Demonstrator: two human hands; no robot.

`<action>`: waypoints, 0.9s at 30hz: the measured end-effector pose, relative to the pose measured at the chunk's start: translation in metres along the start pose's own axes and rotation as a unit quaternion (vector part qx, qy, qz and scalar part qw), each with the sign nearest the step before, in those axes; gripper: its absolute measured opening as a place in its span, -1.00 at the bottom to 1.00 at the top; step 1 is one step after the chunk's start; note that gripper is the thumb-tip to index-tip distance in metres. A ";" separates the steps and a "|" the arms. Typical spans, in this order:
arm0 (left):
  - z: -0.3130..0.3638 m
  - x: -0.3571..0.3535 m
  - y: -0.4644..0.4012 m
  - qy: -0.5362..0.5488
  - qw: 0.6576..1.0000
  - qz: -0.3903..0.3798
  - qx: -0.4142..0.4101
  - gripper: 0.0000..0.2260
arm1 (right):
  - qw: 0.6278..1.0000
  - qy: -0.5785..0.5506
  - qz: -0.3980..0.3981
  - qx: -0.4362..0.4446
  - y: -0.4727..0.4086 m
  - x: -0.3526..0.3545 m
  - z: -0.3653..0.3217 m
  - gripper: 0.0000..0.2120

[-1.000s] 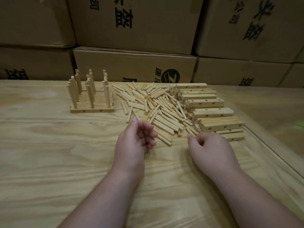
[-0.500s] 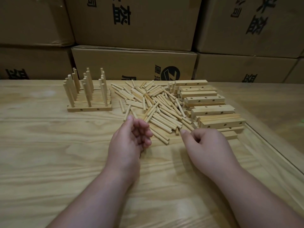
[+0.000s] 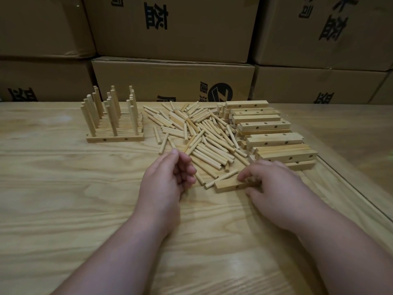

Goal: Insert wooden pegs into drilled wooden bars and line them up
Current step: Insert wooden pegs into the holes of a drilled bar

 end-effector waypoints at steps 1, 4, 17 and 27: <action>0.000 0.000 0.001 -0.004 1.000 0.002 -0.001 -0.55 | 1.000 0.005 0.002 0.008 0.000 0.000 -0.001 -0.79; -0.001 -0.001 0.001 -0.013 1.000 0.013 0.002 -0.65 | 1.000 -0.011 -0.007 0.027 0.000 -0.004 -0.002 -0.82; -0.007 -0.002 0.000 -0.102 0.993 -0.044 -0.044 -0.73 | 0.918 -0.342 0.145 0.137 -0.002 -0.024 -0.032 -0.91; 0.000 0.015 -0.008 0.200 0.974 0.067 0.085 -0.76 | 0.979 -0.179 0.085 0.056 -0.016 -0.030 -0.012 -0.71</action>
Point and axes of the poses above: each hand's wrist, its own y-axis away from the middle knuckle, its own x-axis out of the back of the hand, z = x × y, the point moved 4 cm from there along -y, towards the middle knuckle, and after that the axes turned 15 degrees about -y, right-handed, at the moved point
